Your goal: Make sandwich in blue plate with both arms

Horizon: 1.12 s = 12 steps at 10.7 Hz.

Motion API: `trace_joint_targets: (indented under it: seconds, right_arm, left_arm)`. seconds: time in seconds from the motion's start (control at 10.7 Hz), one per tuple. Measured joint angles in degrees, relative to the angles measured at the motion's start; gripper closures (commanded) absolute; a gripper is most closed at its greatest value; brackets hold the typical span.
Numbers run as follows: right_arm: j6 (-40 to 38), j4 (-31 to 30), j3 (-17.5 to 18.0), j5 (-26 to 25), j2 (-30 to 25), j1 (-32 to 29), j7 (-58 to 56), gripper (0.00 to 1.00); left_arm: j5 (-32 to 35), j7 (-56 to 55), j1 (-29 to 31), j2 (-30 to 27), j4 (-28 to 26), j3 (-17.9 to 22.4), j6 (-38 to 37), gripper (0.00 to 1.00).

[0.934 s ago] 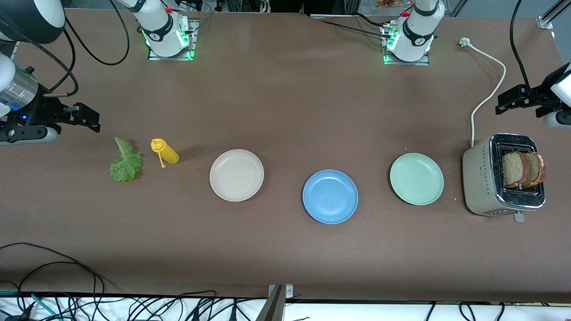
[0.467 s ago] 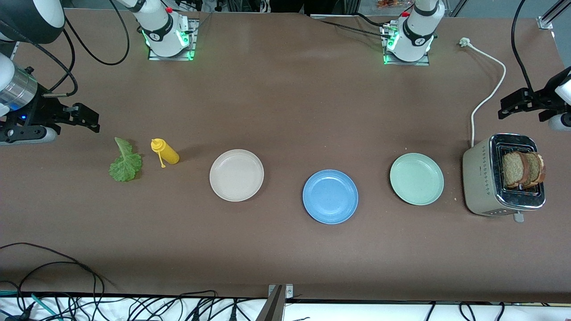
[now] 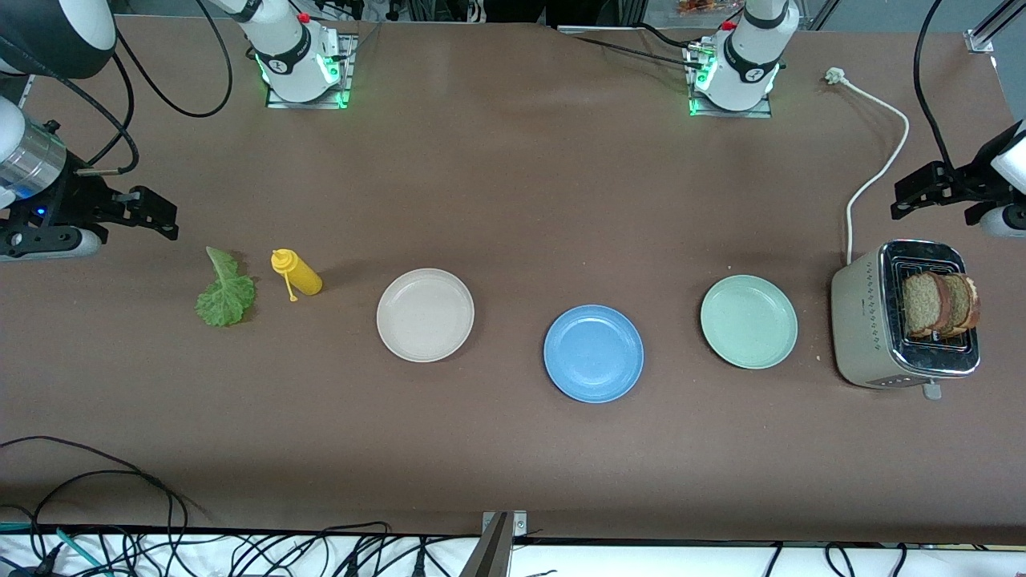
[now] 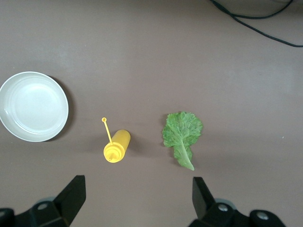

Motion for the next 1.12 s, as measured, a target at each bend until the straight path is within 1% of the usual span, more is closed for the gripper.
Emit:
trace_joint_targets:
  seconds: [0.28, 0.65, 1.12]
  right_arm:
    - [-0.08, 0.00, 0.00, 0.00, 0.26, 0.00, 0.00, 0.00]
    - [-0.09, 0.00, 0.00, 0.00, 0.52, 0.00, 0.00, 0.00]
    - [-0.12, 0.00, 0.00, 0.00, 0.67, 0.00, -0.04, 0.00]
  left_arm:
    - [0.00, -0.07, 0.04, 0.00, 0.00, 0.03, 0.04, 0.00]
    - [-0.06, -3.19, 0.03, 0.00, 0.00, 0.00, 0.05, 0.00]
    - [-0.06, -3.31, 0.04, 0.00, 0.00, 0.00, 0.05, 0.00]
